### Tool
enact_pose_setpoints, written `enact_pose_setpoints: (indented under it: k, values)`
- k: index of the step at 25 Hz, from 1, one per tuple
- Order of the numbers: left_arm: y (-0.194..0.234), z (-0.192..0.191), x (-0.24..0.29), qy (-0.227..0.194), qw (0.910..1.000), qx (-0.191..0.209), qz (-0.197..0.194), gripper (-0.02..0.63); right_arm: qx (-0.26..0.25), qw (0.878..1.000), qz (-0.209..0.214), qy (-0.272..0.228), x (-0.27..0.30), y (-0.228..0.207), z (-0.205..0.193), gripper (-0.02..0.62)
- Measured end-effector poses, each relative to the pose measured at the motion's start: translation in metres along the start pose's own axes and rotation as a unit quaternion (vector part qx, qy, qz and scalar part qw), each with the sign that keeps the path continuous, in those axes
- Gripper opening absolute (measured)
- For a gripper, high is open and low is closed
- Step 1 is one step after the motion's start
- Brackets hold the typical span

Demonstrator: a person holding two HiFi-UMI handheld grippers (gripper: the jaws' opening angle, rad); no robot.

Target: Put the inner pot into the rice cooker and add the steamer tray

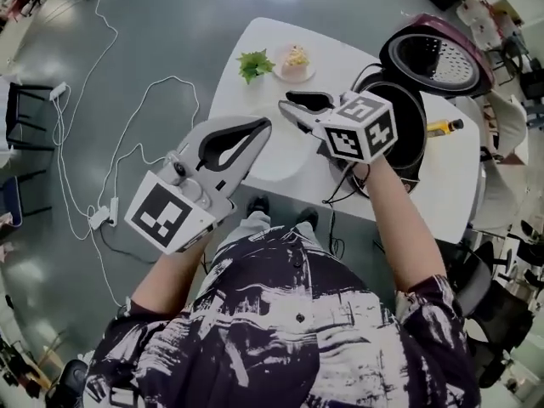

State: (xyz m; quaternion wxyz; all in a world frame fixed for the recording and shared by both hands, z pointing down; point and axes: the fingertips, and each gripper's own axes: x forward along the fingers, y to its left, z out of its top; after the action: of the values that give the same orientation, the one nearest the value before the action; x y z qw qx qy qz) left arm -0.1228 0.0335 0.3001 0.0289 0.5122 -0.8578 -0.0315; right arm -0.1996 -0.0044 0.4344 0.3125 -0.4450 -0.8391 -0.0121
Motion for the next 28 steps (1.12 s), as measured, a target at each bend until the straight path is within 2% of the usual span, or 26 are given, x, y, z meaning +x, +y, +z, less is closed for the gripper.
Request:
enact_pose_setpoints:
  k: [3, 5, 8, 12, 15, 18, 22, 24, 25, 28]
  values:
    - [0.016, 0.006, -0.014, -0.002, 0.9998, 0.006, 0.018, 0.005, -0.020, 0.996, 0.002, 0.082, 0.065, -0.011, -0.032, 0.121]
    - [0.028, 0.001, -0.028, 0.002, 0.9995, 0.000, 0.030, 0.005, -0.046, 0.989, -0.007, 0.141, 0.102, -0.023, -0.060, 0.133]
    - [0.040, -0.011, -0.046, 0.013, 0.9989, -0.012, 0.043, 0.005, -0.096, 0.971, -0.022, 0.217, 0.138, -0.049, -0.101, 0.133]
    - [0.051, -0.025, -0.063, 0.030, 0.9977, -0.025, 0.056, 0.005, -0.173, 0.940, -0.023, 0.294, 0.163, -0.073, -0.139, 0.158]
    - [0.059, -0.032, -0.074, 0.036, 0.9968, -0.032, 0.063, 0.005, -0.230, 0.915, -0.023, 0.330, 0.175, -0.082, -0.157, 0.163]
    - [0.066, -0.039, -0.080, 0.042, 0.9960, -0.039, 0.068, 0.005, -0.254, 0.899, -0.017, 0.356, 0.186, -0.090, -0.172, 0.164]
    - [0.074, -0.044, -0.086, 0.049, 0.9953, -0.043, 0.071, 0.005, -0.256, 0.889, -0.002, 0.379, 0.197, -0.095, -0.191, 0.154]
    - [0.075, -0.045, -0.088, 0.052, 0.9951, -0.043, 0.072, 0.005, -0.252, 0.887, -0.001, 0.386, 0.198, -0.096, -0.197, 0.108]
    - [0.076, -0.045, -0.088, 0.053, 0.9950, -0.043, 0.073, 0.005, -0.251, 0.886, -0.001, 0.390, 0.197, -0.098, -0.201, 0.053]
    - [0.075, -0.045, -0.086, 0.053, 0.9951, -0.044, 0.071, 0.005, -0.235, 0.886, 0.005, 0.399, 0.194, -0.098, -0.207, 0.031]
